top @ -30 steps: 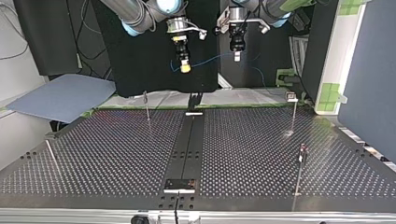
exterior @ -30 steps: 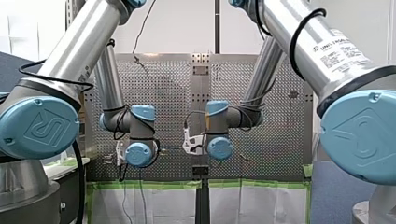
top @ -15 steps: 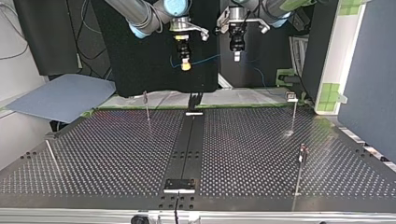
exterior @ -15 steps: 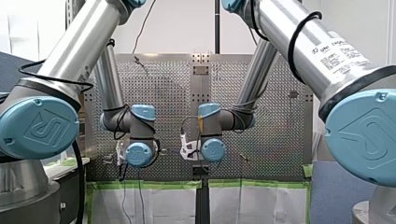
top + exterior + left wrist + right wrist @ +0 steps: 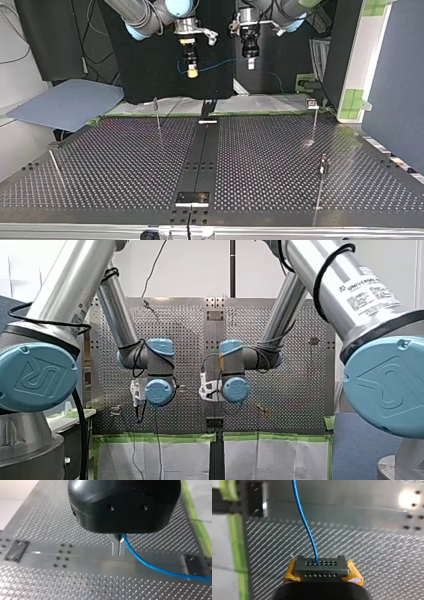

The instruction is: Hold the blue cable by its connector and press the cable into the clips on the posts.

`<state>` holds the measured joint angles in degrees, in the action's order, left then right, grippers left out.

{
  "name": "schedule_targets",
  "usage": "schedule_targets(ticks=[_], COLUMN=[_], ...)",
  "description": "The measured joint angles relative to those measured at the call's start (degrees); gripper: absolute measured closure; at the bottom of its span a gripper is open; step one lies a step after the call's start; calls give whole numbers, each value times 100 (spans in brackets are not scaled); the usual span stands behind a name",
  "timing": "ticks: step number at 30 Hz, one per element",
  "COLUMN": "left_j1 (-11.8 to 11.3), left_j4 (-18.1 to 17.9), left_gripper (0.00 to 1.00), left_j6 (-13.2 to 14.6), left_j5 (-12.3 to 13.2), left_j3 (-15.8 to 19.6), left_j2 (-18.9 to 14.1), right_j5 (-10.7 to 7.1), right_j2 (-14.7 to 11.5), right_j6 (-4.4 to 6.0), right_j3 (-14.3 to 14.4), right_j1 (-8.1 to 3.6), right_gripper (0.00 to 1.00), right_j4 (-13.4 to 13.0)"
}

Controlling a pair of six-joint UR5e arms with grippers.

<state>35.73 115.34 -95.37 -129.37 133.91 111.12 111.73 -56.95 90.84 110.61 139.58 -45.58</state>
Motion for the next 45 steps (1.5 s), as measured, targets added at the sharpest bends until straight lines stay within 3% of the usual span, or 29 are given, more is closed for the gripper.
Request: schedule_targets(ticks=[13, 26, 30, 36, 41, 45], left_j1=[-99, -366, -516, -789, -1048, -1259], left_j4=[675, 1285, 1452, 1727, 1988, 2199], left_gripper=[100, 100, 100, 100, 100, 100], left_j6=[-340, -403, -316, -283, -221, -201], left_j5=[-677, -1132, -1101, -858, -600, -388], left_j3=[-304, -888, -1055, -1333, -1591, -1802], left_j2=[-676, -1287, -1453, -1730, -1989, -2201], right_j5=[-660, -1343, -1533, -1799, -1988, -2071], right_j2=[-663, -1346, -1536, -1800, -2020, -2037], right_j6=[313, 639, 682, 756, 766, 758], right_j3=[-607, -1288, -1478, -1729, -1888, -1993], right_j1=[-125, -313, -377, -481, -542, -561], right_gripper=[100, 100, 100, 100, 100, 100], right_j4=[657, 1340, 1530, 1796, 1995, 2037])
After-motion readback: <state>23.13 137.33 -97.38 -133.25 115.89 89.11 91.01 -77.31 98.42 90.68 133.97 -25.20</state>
